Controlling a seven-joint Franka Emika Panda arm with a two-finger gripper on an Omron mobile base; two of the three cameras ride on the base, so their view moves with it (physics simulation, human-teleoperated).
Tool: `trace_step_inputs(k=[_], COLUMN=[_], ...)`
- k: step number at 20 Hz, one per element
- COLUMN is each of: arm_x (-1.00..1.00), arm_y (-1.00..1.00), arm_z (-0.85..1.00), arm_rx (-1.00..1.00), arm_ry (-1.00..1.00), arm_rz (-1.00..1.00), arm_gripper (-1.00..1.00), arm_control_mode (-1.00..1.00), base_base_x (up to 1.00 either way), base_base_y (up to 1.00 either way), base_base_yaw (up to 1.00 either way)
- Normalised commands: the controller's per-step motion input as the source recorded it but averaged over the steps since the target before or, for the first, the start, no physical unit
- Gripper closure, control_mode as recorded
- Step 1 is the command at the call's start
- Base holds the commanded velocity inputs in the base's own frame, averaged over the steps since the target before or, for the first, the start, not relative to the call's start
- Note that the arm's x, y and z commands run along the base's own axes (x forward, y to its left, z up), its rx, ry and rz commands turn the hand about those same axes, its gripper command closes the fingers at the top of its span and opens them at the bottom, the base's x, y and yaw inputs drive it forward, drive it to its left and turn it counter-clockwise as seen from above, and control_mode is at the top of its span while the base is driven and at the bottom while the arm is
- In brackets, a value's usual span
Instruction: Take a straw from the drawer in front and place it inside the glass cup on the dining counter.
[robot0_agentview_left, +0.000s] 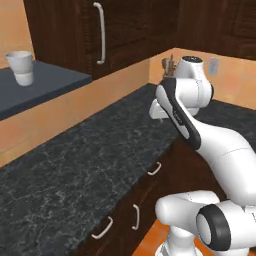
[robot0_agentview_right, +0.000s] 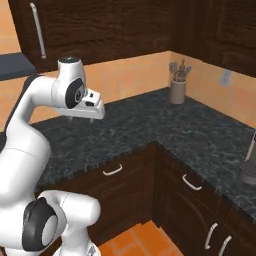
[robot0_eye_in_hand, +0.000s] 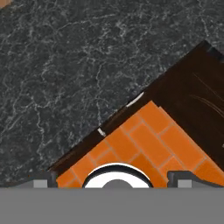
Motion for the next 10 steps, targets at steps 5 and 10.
trace_step_inputs(k=[5,10], arm_x=[0.00,-0.08], arm_y=[0.00,0.20], arm_z=[0.00,0.00], arm_rx=[0.00,0.05], arm_ry=[0.00,0.04], arm_rz=[0.00,-0.28], arm_gripper=[-1.00,-1.00], arm_control_mode=[1.00,-1.00], base_base_x=[0.18,-0.01], base_base_y=[0.77,0.37], base_base_yaw=[-0.53,-0.21])
